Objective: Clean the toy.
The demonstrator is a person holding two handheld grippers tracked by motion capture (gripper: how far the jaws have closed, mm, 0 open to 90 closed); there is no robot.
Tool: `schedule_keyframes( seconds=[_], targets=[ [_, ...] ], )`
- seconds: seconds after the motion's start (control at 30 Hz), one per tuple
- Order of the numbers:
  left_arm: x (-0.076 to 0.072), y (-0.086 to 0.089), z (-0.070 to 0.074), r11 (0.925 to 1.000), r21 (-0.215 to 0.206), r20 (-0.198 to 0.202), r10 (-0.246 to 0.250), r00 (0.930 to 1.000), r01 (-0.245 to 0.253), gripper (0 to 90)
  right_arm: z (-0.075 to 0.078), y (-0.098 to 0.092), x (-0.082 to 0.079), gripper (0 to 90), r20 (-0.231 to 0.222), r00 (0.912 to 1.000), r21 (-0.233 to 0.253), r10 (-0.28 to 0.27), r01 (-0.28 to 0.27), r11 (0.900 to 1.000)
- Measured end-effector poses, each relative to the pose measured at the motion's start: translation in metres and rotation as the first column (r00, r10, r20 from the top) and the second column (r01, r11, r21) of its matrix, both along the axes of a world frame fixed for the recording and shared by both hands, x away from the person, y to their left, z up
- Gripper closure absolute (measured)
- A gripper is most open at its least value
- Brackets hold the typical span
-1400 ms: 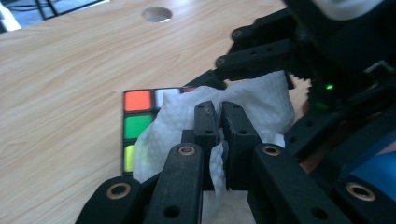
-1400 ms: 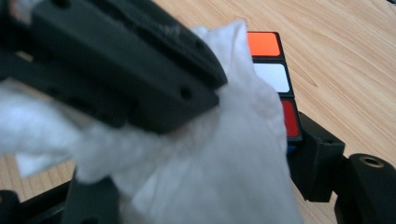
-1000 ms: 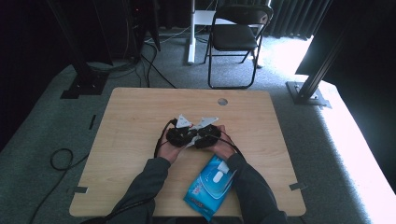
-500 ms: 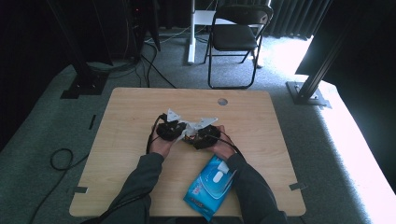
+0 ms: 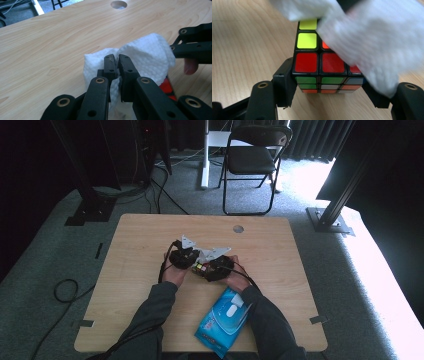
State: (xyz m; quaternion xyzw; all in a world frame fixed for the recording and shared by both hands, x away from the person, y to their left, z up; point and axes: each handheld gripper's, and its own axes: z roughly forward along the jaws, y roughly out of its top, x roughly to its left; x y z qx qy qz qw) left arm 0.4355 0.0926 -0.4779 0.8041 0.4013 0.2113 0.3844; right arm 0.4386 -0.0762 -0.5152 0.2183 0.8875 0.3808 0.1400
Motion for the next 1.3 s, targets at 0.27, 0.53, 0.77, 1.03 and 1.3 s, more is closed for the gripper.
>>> schedule_keyframes(
  seconds=[0.27, 0.53, 0.77, 1.03, 1.3],
  targets=[
    [-0.006, -0.006, -0.002, 0.9995, 0.001, 0.006, -0.030, 0.9995, 0.030, 85.8, -0.001, 0.002, 0.002, 34.2, -0.005, 0.9999, -0.006, -0.011, 0.011, 1.000],
    [-0.016, -0.023, -0.003, 0.9927, -0.019, -0.003, -0.119, 0.9929, 0.119, 85.7, 0.000, 0.001, 0.003, 34.2, -0.008, 0.9997, 0.000, -0.021, 0.021, 1.000],
    [-0.017, -0.024, -0.002, 0.9901, -0.021, -0.013, -0.139, 0.9902, 0.139, 85.6, 0.000, 0.000, 0.003, 34.2, -0.015, 0.9997, 0.004, -0.020, 0.020, 1.000],
    [-0.015, -0.020, -0.002, 0.9932, -0.004, -0.003, -0.116, 0.9932, 0.116, 85.6, 0.000, -0.001, 0.003, 34.2, -0.016, 0.9996, 0.012, -0.023, 0.023, 1.000],
    [-0.010, -0.006, -0.001, 0.9981, 0.010, -0.003, -0.061, 0.9981, 0.061, 85.7, 0.000, -0.001, 0.003, 34.2, -0.009, 0.9998, 0.010, -0.016, 0.017, 1.000]
  ],
)
